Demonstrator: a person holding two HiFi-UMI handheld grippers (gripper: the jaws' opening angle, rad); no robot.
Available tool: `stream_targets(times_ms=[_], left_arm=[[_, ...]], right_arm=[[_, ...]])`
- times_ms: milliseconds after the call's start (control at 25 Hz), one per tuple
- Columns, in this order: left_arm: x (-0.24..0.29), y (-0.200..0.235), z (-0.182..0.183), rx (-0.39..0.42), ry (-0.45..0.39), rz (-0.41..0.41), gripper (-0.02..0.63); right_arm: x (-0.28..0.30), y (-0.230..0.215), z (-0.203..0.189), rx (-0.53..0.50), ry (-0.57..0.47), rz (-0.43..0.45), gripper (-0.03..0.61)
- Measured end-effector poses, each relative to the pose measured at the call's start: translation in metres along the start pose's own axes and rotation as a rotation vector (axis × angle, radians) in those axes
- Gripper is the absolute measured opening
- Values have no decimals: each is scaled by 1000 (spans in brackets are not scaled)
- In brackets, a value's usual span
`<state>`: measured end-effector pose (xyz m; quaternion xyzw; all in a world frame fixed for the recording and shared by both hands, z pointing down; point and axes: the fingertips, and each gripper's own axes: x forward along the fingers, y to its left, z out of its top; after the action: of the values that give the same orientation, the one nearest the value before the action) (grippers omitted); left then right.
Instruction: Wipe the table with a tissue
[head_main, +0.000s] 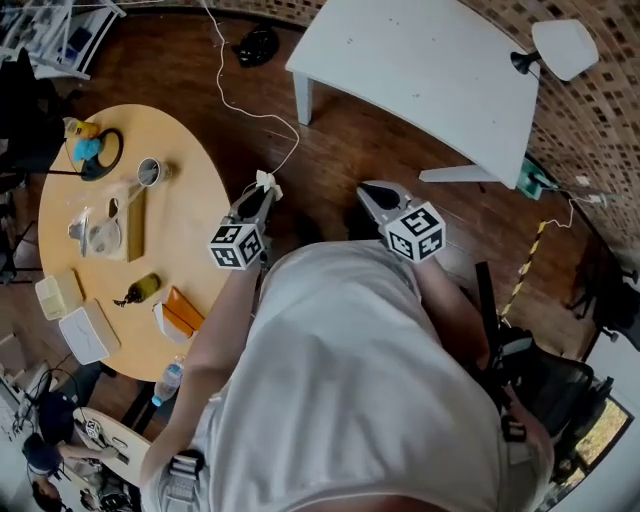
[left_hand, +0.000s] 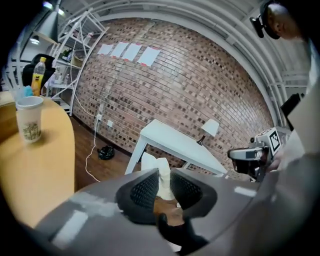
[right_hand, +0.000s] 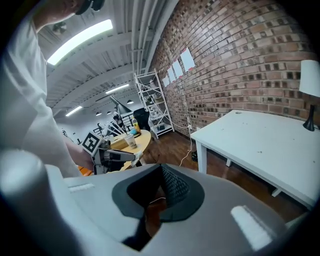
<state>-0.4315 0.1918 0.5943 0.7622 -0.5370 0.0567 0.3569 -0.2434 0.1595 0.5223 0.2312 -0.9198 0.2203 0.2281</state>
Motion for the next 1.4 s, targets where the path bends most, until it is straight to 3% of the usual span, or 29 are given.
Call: stream_targets(times_ms=[480,800,1120,1400], left_arm=[[94,-70,59,175,59,-123,78],[174,-134,69,266,164,-211,78],[243,-185,86,347,214,-241,77],[294,-204,77,347,270,-212,78]], right_arm=[[-17,-85,28,33,-72,-29,8],[-50,-167,31,96,-101,-67,8],[-89,-239,34,143,-142,-112,8],[-117,-285,26,171,-167,-137,8]])
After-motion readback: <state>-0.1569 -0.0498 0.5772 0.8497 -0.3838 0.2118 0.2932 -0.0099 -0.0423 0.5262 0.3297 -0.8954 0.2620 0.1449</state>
